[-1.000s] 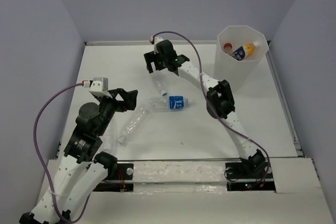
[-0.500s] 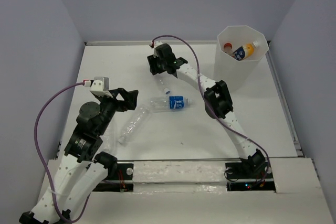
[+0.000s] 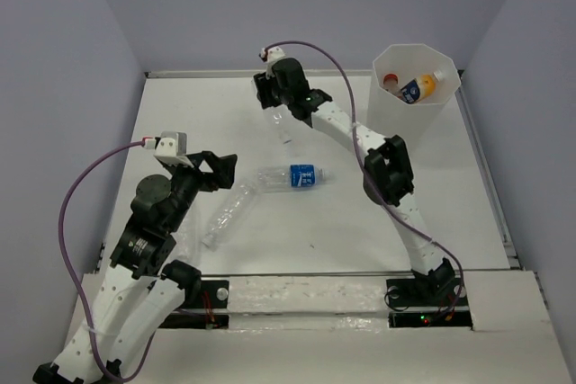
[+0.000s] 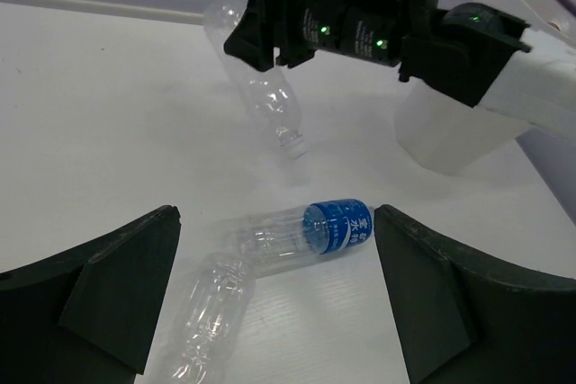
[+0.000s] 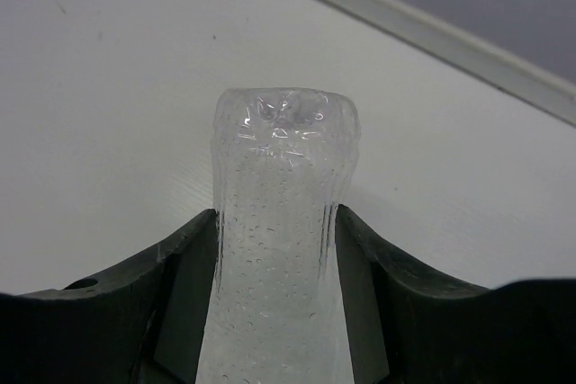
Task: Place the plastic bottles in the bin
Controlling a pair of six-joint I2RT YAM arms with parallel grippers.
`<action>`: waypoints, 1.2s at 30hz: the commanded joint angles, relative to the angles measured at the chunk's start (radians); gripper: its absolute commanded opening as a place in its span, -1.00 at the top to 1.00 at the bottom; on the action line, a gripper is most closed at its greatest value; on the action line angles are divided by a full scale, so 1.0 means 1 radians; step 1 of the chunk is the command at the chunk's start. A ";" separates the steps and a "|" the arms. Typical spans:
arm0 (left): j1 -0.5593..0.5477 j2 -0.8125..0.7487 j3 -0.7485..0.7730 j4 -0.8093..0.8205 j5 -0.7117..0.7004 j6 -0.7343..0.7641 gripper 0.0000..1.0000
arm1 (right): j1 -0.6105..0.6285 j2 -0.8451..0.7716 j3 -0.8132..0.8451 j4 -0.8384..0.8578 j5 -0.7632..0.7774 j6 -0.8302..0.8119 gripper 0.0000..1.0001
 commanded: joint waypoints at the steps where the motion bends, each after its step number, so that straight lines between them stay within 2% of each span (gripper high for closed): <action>1: 0.005 -0.012 0.039 0.039 0.014 0.005 -0.98 | 0.008 -0.355 -0.108 0.318 0.095 -0.102 0.37; 7: 0.005 -0.024 0.037 0.044 0.024 0.004 -0.98 | -0.069 -0.662 -0.299 0.438 0.257 -0.243 0.41; 10: 0.005 -0.032 0.037 0.045 0.034 0.005 -0.98 | -0.170 -0.758 -0.377 0.475 0.320 -0.274 0.43; 15: 0.005 -0.041 0.036 0.047 0.032 0.005 -0.98 | -0.374 -0.836 -0.523 0.567 0.374 -0.282 0.43; 19: 0.005 -0.044 0.034 0.047 0.031 0.005 -0.98 | -0.449 -0.865 -0.612 0.654 0.386 -0.291 0.43; 23: 0.005 -0.044 0.036 0.045 0.030 0.005 -0.98 | -0.481 -0.898 -0.788 0.783 0.386 -0.332 0.40; 25: 0.005 -0.044 0.036 0.045 0.032 0.007 -0.98 | -0.492 -0.920 -0.837 0.803 0.386 -0.329 0.30; 28: 0.006 -0.046 0.034 0.047 0.032 0.007 -0.98 | -0.503 -0.964 -0.919 0.817 0.385 -0.293 -0.15; 29: 0.005 -0.046 0.034 0.048 0.032 0.007 -0.98 | -0.503 -0.978 -0.937 0.825 0.382 -0.285 -0.36; 30: 0.005 -0.046 0.034 0.047 0.031 0.007 -0.98 | -0.503 -0.995 -0.954 0.825 0.379 -0.276 -0.45; 33: 0.005 -0.043 0.034 0.048 0.034 0.005 -0.98 | -0.503 -1.088 -1.017 0.816 0.350 -0.225 -0.59; 36: 0.005 -0.043 0.034 0.050 0.035 0.004 -0.98 | -0.503 -1.193 -1.045 0.717 0.252 -0.141 -0.59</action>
